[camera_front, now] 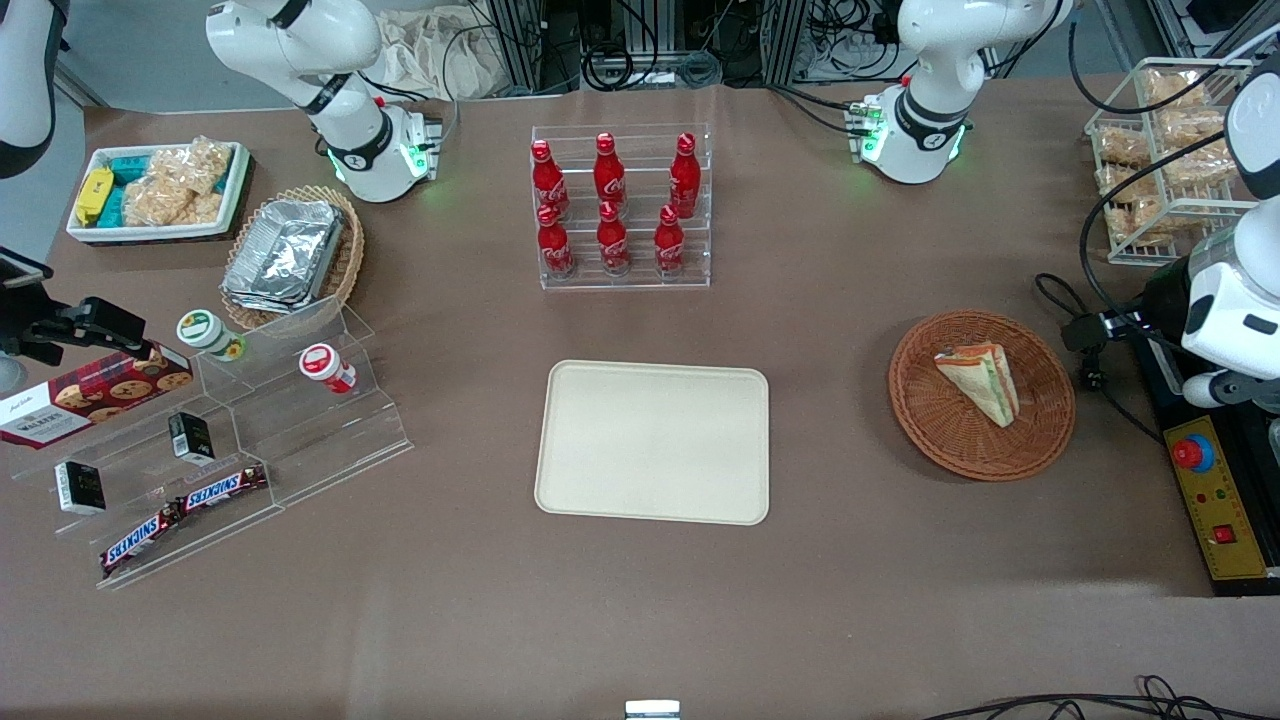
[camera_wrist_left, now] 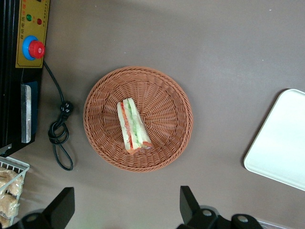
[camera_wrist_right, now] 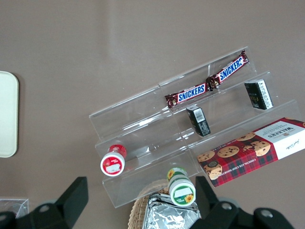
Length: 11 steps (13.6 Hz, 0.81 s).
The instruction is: Place sandwich from basket to tray
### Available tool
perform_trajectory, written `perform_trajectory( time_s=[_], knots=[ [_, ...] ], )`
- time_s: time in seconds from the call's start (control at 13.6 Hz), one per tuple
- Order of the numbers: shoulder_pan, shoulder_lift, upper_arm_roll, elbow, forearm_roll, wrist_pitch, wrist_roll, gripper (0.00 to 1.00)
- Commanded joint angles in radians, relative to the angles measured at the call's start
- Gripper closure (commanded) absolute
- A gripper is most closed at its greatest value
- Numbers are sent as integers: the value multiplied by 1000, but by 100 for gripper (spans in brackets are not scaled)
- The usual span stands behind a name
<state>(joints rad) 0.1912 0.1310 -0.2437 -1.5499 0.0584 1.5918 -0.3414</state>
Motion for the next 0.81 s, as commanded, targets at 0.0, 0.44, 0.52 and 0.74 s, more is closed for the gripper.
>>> perform_trajectory(
  time_s=[0.0, 0.44, 0.52, 0.74],
  knots=[
    [7, 15, -6, 25, 5, -18, 12, 1],
    [8, 18, -6, 31, 6, -18, 13, 1],
    [8, 18, -6, 31, 6, -18, 13, 1],
    [8, 18, -6, 33, 8, -16, 7, 1]
  ],
)
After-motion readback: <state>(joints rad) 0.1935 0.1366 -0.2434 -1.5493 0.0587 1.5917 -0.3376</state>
